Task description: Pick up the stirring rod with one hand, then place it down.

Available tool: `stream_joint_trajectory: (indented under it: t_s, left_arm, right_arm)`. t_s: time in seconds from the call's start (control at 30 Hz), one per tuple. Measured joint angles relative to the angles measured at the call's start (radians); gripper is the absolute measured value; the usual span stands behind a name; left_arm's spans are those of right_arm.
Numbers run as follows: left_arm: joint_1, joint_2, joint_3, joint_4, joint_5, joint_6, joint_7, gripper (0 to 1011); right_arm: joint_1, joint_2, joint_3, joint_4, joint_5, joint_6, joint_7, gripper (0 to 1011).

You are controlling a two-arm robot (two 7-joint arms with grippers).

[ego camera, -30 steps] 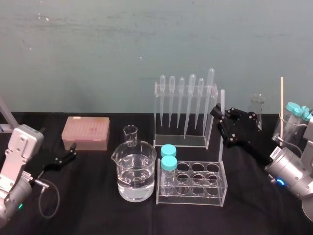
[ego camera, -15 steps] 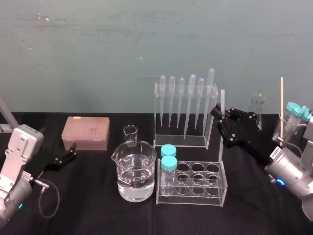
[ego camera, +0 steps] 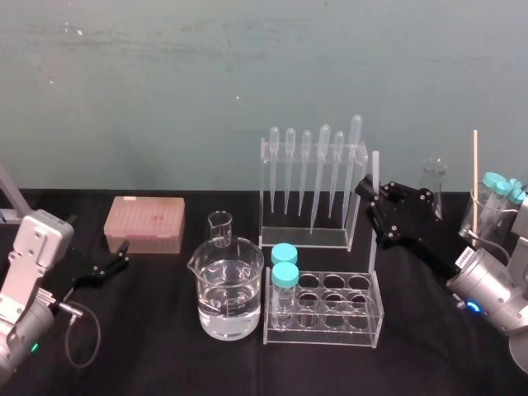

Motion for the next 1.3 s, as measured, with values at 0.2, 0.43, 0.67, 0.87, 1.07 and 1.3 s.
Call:
stream_joint_trajectory:
  t_s: [0.2, 0.43, 0.67, 0.87, 1.07, 1.3]
  left_arm:
    - [0.0, 0.0, 0.0, 0.0, 0.0, 0.0, 0.0, 1000]
    - [0.0, 0.0, 0.0, 0.0, 0.0, 0.0, 0.0, 1000]
    - [0.0, 0.0, 0.0, 0.0, 0.0, 0.0, 0.0, 1000]
    - [0.0, 0.0, 0.0, 0.0, 0.0, 0.0, 0.0, 1000]
    - [0.0, 0.0, 0.0, 0.0, 0.0, 0.0, 0.0, 1000]
    - [0.0, 0.0, 0.0, 0.0, 0.0, 0.0, 0.0, 1000]
  right_arm:
    - [0.0, 0.0, 0.0, 0.0, 0.0, 0.0, 0.0, 67]
    - [0.0, 0.0, 0.0, 0.0, 0.0, 0.0, 0.0, 67]
    - [0.001, 0.005, -0.001, -0.007, -0.009, 0.005, 0.022, 67]
    - [-0.007, 0.024, -0.004, -0.032, -0.008, 0.042, 0.071, 67]
    - [-0.021, 0.04, -0.011, -0.05, 0.002, 0.068, 0.112, 67]
    - [-0.02, 0.042, -0.021, -0.04, 0.011, 0.071, 0.144, 66]
